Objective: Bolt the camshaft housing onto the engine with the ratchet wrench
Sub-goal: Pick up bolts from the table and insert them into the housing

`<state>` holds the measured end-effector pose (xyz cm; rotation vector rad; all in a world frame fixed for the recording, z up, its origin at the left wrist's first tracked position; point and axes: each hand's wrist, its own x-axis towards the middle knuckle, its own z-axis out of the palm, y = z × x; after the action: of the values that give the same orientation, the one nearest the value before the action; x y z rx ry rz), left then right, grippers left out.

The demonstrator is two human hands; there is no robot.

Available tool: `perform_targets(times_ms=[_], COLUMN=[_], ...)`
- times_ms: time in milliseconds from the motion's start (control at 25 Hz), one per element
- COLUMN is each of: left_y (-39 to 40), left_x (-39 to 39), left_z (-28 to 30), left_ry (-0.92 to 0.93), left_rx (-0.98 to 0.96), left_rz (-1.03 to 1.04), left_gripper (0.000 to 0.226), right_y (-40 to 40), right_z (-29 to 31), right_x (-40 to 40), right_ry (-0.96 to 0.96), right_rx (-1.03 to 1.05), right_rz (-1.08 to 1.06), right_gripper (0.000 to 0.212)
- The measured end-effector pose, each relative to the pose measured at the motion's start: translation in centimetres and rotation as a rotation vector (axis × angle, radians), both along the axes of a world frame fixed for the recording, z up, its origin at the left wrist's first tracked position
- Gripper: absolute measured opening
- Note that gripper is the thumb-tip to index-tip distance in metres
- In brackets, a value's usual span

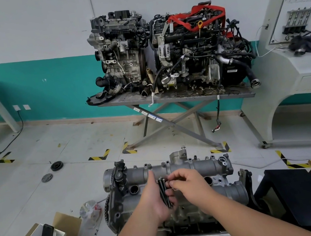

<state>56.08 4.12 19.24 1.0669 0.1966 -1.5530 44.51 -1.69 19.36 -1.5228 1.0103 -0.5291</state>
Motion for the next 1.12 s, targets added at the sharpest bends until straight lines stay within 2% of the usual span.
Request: perform_targets(times_ms=[200,520,640,840,1000,1120], left_y=[0.0,0.1,-0.1,-0.5,-0.6,-0.6], left_x=[0.3,0.1,-0.1,-0.4,-0.6,-0.7], left_z=[1.1,1.3,1.5,1.9,2.5,2.6], left_ry=[0.096,0.165,0.186,0.146,0.135,0.109], left_rx=[-0.127,-0.270,-0.289,-0.258,-0.270,-0.273], left_rz=[0.018,0.032,0.039,0.039,0.020,0.009], left_gripper=[0.065,0.059,0.058,0.058,0.061,0.064], right_y=[-0.6,-0.8,-0.5,-0.2,-0.1,-0.3], right_z=[0.5,1.0,1.2,1.2,1.2,0.9], right_x=[0.0,-0.5,-0.7,-0.9,-0.7,-0.5], right_ry=[-0.112,-0.162,-0.088,-0.014,0.095,0.196], right_rx=[0.070,0.068,-0.016,-0.094,-0.183,-0.284], right_rz=[-0.047,-0.083,-0.107,-0.084,0.004,-0.007], right_gripper=[0.021,0.031,0.036,0.025,0.035,0.033])
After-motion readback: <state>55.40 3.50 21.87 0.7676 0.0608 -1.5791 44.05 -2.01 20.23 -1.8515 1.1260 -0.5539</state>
